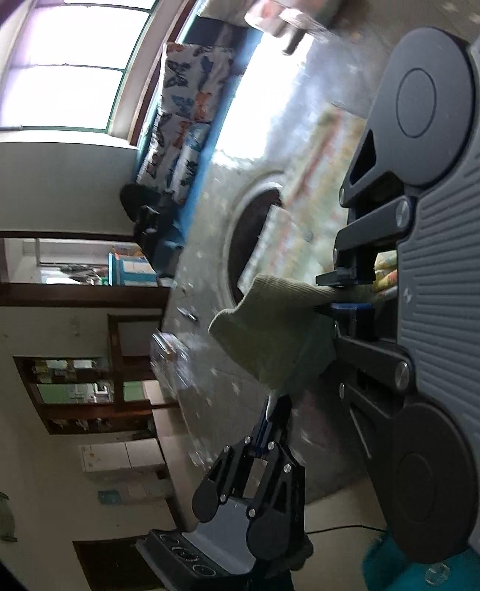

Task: Fold clothes

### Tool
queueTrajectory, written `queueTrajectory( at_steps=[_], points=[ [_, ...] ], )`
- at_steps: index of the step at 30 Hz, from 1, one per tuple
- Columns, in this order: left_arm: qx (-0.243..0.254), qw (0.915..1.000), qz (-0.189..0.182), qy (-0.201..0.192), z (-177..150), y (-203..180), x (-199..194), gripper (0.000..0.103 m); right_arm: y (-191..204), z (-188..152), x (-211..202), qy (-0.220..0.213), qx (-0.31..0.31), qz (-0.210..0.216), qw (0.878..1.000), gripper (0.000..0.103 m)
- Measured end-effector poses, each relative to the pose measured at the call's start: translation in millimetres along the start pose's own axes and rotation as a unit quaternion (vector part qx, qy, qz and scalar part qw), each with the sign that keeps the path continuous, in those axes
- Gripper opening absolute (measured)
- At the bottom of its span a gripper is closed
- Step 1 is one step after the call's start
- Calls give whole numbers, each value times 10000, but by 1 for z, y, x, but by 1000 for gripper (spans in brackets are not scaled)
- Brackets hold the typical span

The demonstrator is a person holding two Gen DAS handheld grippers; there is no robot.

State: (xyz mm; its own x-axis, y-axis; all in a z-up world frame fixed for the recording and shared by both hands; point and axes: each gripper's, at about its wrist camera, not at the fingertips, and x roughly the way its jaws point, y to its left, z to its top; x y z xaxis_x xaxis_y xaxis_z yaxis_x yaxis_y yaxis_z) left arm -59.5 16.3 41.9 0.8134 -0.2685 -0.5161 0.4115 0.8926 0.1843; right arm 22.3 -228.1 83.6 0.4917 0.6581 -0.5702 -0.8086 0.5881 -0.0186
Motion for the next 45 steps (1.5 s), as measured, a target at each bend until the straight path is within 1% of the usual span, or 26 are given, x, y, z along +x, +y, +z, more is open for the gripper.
queueTrajectory(
  at_steps=[5,8,12,15,19,21,23,27,29,31,32,33,34,35,36,37,38,40,41,42,44,45],
  points=[
    [-36,9996,234,-175,33,28,30,4,-26,37,18,-101,-160,-306,9994,7],
    [-123,9993,324,-113,49,49,59,4,-43,57,41,-33,-200,-440,9988,7],
    [-383,9985,380,138,63,81,106,4,-68,80,79,125,-210,-615,9978,7],
    [-622,9966,369,390,61,102,139,5,-88,88,118,340,-88,-705,9969,7],
    [-1036,9914,316,729,55,126,180,5,-109,80,163,603,217,-745,9952,7],
    [-1196,9885,306,873,48,133,194,6,-116,72,181,698,341,-778,9939,8],
    [-1297,9860,329,998,43,137,205,8,-124,61,199,798,524,-865,9917,10],
    [-1439,9818,428,1160,39,139,214,12,-135,45,216,905,791,-1009,9876,23],
    [-1497,9803,479,1197,39,140,215,17,-139,40,214,882,881,-1085,9862,23],
    [-1553,9794,516,1181,39,141,213,18,-141,37,208,818,947,-1116,9858,28],
    [-1578,9791,532,1165,40,142,212,19,-141,37,203,777,959,-1128,9859,39],
    [-1600,9790,546,1142,41,142,210,20,-139,37,197,718,954,-1150,9862,48],
    [-1614,9790,572,1108,42,141,207,26,-137,36,191,658,948,-1172,9864,51],
    [-1625,9791,610,1059,43,141,204,34,-134,35,183,585,936,-1182,9868,51],
    [-1646,9792,634,1001,44,141,201,38,-131,33,176,514,927,-1188,9872,56],
    [-1686,9790,649,945,45,141,197,43,-129,31,171,464,947,-1152,9877,61],
    [-1741,9784,667,894,46,141,192,48,-126,30,166,415,969,-1111,9882,69],
    [-1821,9775,697,810,49,141,185,52,-120,25,159,367,1030,-949,9895,70],
    [-1854,9770,718,769,49,141,180,56,-118,22,158,383,1042,-904,9897,70],
    [-1883,9766,734,741,49,141,177,58,-117,19,159,413,1076,-863,9896,70],
    [-1931,9757,756,711,49,140,172,68,-117,14,163,486,1166,-849,9884,70],
    [-1962,9751,759,700,49,138,170,71,-118,12,166,526,1218,-872,9873,71]
  ],
)
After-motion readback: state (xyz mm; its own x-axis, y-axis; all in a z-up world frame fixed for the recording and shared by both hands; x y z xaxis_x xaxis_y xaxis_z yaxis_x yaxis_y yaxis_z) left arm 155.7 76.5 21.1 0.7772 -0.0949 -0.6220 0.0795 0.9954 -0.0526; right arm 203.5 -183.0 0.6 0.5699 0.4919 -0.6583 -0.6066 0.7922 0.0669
